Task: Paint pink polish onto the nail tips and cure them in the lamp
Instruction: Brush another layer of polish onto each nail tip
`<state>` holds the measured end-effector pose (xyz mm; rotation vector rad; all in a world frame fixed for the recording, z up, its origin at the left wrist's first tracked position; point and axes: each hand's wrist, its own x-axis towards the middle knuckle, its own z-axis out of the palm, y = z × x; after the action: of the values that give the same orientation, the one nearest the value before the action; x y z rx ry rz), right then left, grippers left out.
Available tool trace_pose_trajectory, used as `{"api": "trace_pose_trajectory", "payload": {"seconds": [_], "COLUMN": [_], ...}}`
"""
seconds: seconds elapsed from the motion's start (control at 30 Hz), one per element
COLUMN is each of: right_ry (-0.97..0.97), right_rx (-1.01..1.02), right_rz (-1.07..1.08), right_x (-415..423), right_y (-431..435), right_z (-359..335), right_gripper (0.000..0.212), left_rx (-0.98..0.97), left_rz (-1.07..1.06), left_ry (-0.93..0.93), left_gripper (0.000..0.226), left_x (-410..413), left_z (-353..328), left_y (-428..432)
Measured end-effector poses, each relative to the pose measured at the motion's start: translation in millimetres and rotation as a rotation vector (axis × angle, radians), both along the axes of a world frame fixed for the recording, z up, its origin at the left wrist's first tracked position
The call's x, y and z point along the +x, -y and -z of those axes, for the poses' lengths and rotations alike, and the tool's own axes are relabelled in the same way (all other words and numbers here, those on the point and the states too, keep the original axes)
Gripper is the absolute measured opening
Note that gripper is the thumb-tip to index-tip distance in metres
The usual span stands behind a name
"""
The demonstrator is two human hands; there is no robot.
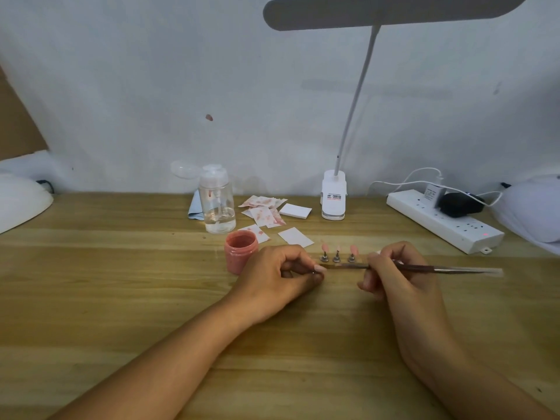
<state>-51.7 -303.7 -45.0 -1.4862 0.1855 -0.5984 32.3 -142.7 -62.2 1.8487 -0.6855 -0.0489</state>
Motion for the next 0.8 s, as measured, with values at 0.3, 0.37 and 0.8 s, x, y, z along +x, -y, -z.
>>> {"api": "trace_pose_trajectory", "payload": {"seconds": [0.3,0.37,0.8], "right_ry": [0.07,0.062,-0.069], "right_rx": [-0.141,-0.17,-0.282], "right_rz": [0.029,0.003,-0.084], "right_x": [-2,0,17], "right_y": [0,-1,-7], "right_z": [-2,-2,-15], "right_gripper": [0.019,0.01,0.036], "left_rx": [-0.133,-0.137,-0.124], "left_rz": [0.01,0.03,0.176], "left_ry": [0.052,0.04,-0.224], "left_gripper": [0.017,0.02,0.03], "left_x": [-9,-10,-21], "left_z": [-10,-10,-22], "left_y": [0,1,6]}}
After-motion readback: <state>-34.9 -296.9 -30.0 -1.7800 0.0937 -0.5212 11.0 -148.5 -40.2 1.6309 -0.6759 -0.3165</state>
